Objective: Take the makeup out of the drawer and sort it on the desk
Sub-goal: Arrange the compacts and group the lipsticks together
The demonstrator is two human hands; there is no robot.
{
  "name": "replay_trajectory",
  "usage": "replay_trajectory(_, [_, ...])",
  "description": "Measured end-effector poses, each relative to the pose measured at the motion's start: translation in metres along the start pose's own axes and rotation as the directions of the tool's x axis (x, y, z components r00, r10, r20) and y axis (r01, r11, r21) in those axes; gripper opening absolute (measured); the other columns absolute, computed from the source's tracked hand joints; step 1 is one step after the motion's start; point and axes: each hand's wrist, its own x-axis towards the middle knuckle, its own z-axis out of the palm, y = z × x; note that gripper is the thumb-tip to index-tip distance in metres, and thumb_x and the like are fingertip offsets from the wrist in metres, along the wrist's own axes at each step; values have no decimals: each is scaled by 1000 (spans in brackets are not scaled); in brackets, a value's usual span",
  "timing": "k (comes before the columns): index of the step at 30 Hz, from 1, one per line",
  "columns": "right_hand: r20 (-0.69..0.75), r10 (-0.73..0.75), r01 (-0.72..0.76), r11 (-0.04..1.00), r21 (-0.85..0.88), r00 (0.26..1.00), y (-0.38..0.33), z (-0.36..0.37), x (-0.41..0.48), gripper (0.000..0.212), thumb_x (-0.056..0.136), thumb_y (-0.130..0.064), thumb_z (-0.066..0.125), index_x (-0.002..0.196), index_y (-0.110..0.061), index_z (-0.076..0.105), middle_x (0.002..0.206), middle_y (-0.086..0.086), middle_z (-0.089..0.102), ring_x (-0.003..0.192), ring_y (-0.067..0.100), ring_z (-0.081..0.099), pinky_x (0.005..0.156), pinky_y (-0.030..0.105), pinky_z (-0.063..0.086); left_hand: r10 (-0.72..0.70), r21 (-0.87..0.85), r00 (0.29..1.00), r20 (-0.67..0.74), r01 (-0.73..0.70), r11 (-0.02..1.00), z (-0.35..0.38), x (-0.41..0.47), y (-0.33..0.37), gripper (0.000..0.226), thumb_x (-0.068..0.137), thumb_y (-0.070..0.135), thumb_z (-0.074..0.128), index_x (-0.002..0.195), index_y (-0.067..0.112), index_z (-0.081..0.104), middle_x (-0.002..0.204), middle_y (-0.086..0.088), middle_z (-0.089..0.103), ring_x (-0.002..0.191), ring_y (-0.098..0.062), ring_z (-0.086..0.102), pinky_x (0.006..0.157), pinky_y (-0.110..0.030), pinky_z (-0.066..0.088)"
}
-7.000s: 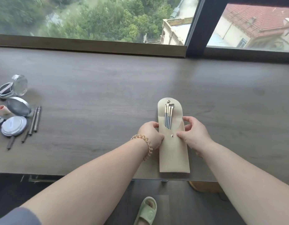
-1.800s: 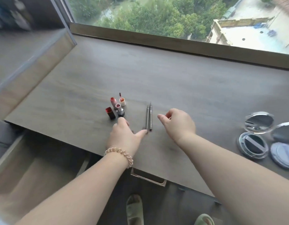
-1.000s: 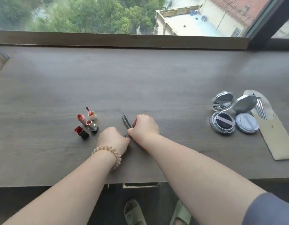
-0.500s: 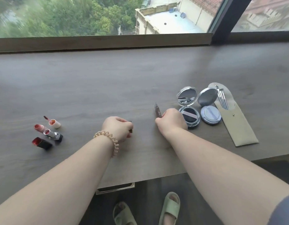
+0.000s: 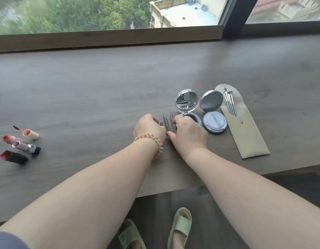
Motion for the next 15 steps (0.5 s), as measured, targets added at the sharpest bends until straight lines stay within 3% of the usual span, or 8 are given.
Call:
replay_trajectory(4, [4, -80, 80, 997, 6, 997, 17, 6, -4, 22, 86, -40, 59, 94, -20, 59, 101, -1, 60, 97, 25, 59, 69, 32, 43, 17, -34, 999, -43, -19, 999, 12, -3, 3, 13, 77, 19, 67, 87, 17, 59, 103, -5, 66, 105, -24, 57, 82, -25, 40])
replay_trajectory(11, [-221, -187, 211, 973, 89, 957, 27, 1, -8, 19, 89, -30, 56, 85, -13, 63, 86, 7, 62, 79, 33, 59, 57, 31, 31, 36, -94, 992, -123, -48, 994, 14, -12, -7, 56, 70, 47, 74, 115, 19, 55, 110, -2, 63, 103, -22, 59, 89, -35, 46])
replay_trajectory(15, [-329, -269, 337, 926, 172, 905, 8, -3, -7, 14, 81, -25, 58, 78, -13, 65, 76, 6, 61, 70, 31, 59, 55, 31, 39, 31, -192, 966, -257, -82, 978, -3, -23, -30, 52, 80, 47, 63, 122, 20, 50, 111, -1, 56, 102, -20, 56, 90, -34, 45])
